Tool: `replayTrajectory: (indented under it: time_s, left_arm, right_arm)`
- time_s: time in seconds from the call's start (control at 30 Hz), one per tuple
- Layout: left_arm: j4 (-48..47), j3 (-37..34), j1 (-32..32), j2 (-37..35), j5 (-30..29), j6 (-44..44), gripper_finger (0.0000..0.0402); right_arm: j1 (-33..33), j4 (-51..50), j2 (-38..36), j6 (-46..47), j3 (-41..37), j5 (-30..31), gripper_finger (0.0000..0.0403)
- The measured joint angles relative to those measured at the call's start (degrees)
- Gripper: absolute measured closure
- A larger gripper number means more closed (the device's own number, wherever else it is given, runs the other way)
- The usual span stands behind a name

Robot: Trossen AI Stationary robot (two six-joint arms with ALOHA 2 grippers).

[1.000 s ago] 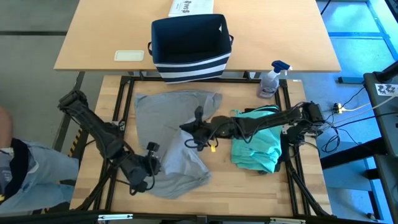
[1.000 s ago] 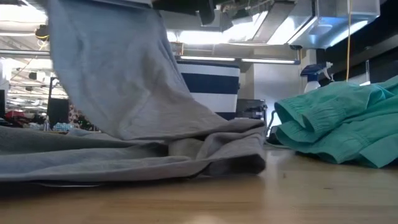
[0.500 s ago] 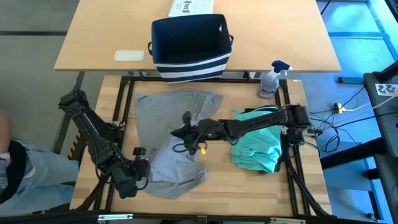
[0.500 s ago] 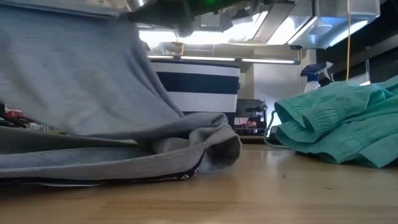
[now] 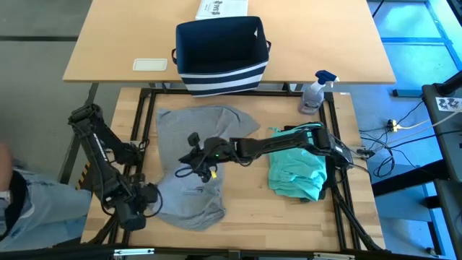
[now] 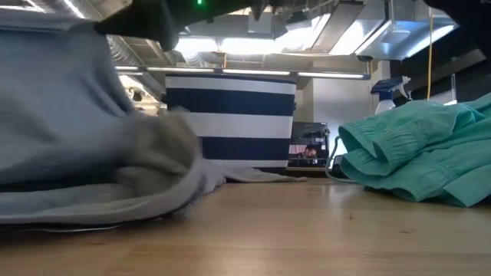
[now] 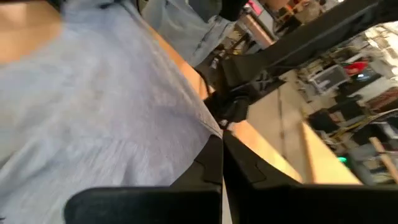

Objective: Fold Laundry from Bin

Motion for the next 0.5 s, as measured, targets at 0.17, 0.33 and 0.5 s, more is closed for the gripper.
replayTrajectory:
  time_s: [0.17, 0.33, 0.5]
  left_arm:
    - [-2.4, 0.0, -2.0, 0.0, 2.9, -6.1, 0.0401]
    - [-1.8, 0.0, -1.8, 0.0, 2.5, -7.9, 0.0391]
    - [-0.8, 0.0, -1.4, 0.2, 3.2, -8.2, 0.0356]
  right_arm:
    - [-1.6, -1.7, 1.1, 2.9, 0.2, -2.9, 0.0403]
    - [-2.1, -3.8, 1.0, 5.4, 0.2, -3.7, 0.0403]
    - [-2.1, -3.9, 1.0, 5.6, 0.2, -3.4, 0.0393]
